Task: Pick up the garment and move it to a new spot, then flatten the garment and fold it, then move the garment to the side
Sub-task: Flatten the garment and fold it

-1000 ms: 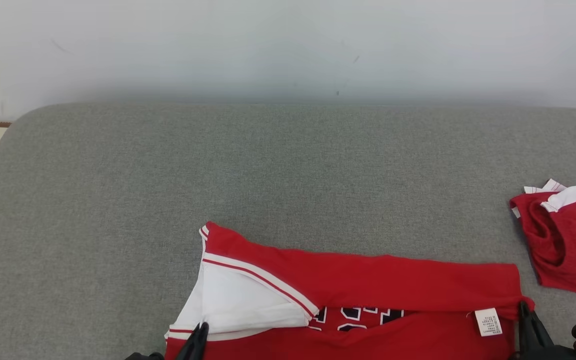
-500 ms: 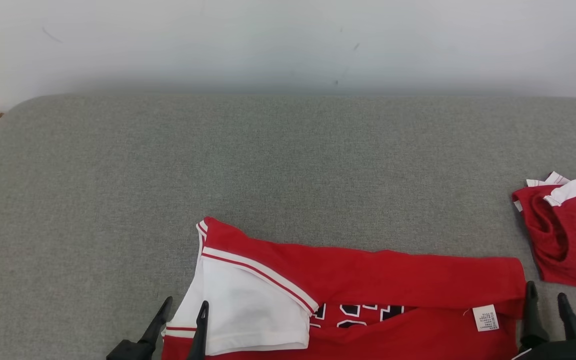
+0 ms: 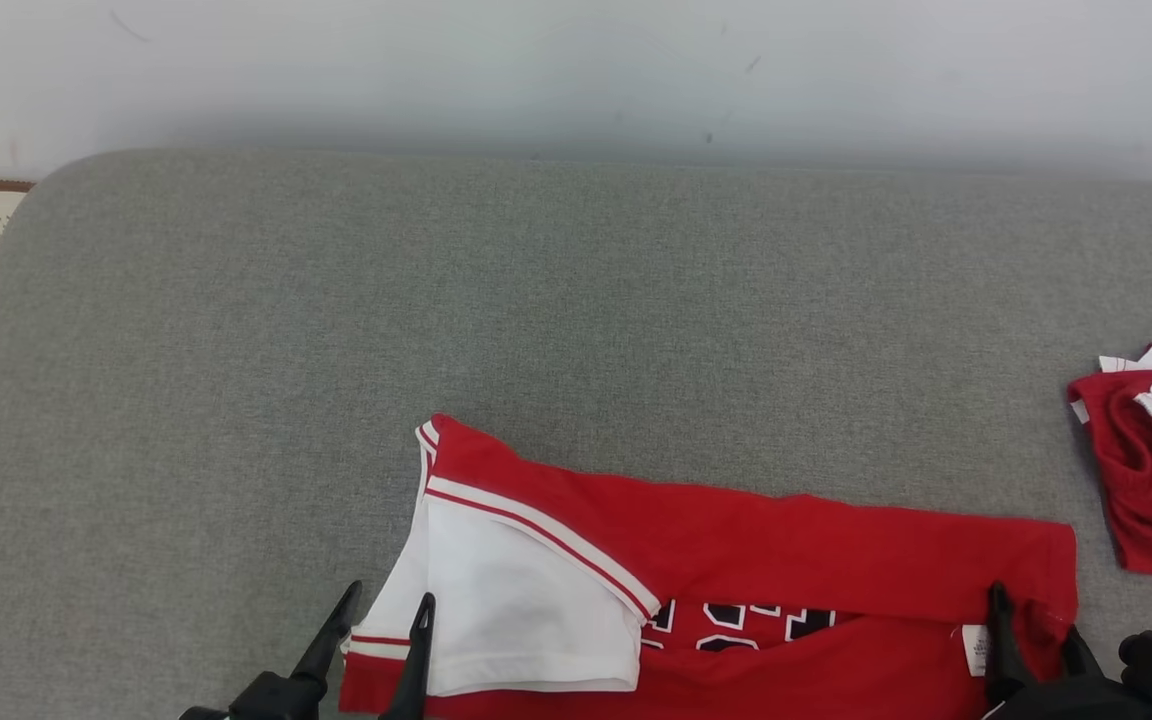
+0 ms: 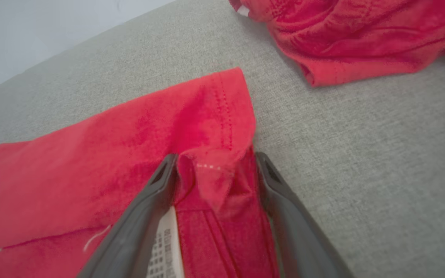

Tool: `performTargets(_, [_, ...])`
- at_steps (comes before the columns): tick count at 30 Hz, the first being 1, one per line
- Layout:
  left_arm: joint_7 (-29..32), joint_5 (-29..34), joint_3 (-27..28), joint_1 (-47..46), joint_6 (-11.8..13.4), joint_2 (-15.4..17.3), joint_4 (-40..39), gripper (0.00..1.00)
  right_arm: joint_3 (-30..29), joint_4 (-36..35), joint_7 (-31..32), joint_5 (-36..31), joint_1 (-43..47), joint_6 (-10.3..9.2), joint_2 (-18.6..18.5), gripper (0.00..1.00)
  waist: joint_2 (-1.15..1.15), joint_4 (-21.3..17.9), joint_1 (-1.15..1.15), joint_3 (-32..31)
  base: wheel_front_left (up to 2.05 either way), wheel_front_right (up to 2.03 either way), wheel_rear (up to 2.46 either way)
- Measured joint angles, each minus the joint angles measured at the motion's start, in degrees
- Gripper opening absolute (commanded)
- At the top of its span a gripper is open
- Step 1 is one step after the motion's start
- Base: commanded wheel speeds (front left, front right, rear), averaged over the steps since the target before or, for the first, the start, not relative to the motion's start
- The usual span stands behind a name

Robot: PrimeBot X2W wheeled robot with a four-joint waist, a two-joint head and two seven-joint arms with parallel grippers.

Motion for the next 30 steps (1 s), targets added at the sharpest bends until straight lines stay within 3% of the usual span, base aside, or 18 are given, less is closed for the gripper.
performTargets(1, [0.0, 0.01, 0.04, 0.01, 0.0, 0.0, -0.08, 1.0, 1.02, 0.48, -0.15, 0.64, -0.28, -0.01, -0.29, 0.83, 0.0, 0.11, 0.0, 0.1, 0.0, 0.0, 0.0])
performTargets(3, [0.0, 0.04, 0.08, 0.03, 0.0, 0.01, -0.21, 1.0, 2.65, 1.36, -0.24, 1.65, -0.73, -0.02, -0.96, 0.3, -0.01, 0.19, 0.0, 0.23, 0.0, 0.0, 0.0])
performTargets(4, [0.0, 0.04, -0.04, 0.04, -0.03, 0.01, -0.29, 1.0, 3.54, 1.65, -0.35, 2.25, -0.83, -0.02, -1.13, 0.09, -0.01, 0.16, 0.0, 0.26, 0.0, 0.0, 0.0])
performTargets(5, [0.0, 0.04, -0.15, 0.04, -0.16, 0.01, -0.4, 1.0, 4.54, 1.92, -0.37, 2.8, -0.98, -0.01, -1.32, 0.0, 0.0, 0.11, 0.0, 0.29, 0.0, 0.0, 0.0])
performTargets(9, [0.0, -0.12, -0.97, 0.02, -0.1, 0.01, -0.66, 1.0, 4.61, 1.96, -0.1, 3.44, -1.74, 0.12, -1.93, 0.0, 0.0, -0.29, 0.0, 0.35, 0.0, 0.0, 0.0])
performTargets(19, [0.0, -0.54, -1.85, 0.01, 0.1, -0.01, -0.54, 1.0, -4.03, -4.5, 0.44, -2.5, -3.49, 0.08, -4.65, 0.0, 0.01, -1.01, 0.0, -0.13, 0.0, 0.0, 0.0])
performTargets(25, [0.0, -0.77, -1.69, 0.38, 0.13, -0.01, 0.05, 1.0, 1.2, -11.03, 0.42, -3.15, -3.4, 0.07, -4.05, 0.0, 0.01, -1.49, 0.0, -1.03, 0.0, 0.0, 0.0])
performTargets(30, [0.0, -1.51, -1.88, 1.41, 0.09, 0.0, 0.45, 1.0, 11.81, -16.27, 0.43, -1.0, -2.91, 0.07, -3.99, 0.0, 0.01, -2.13, 0.0, -2.11, 0.0, 0.0, 0.0])
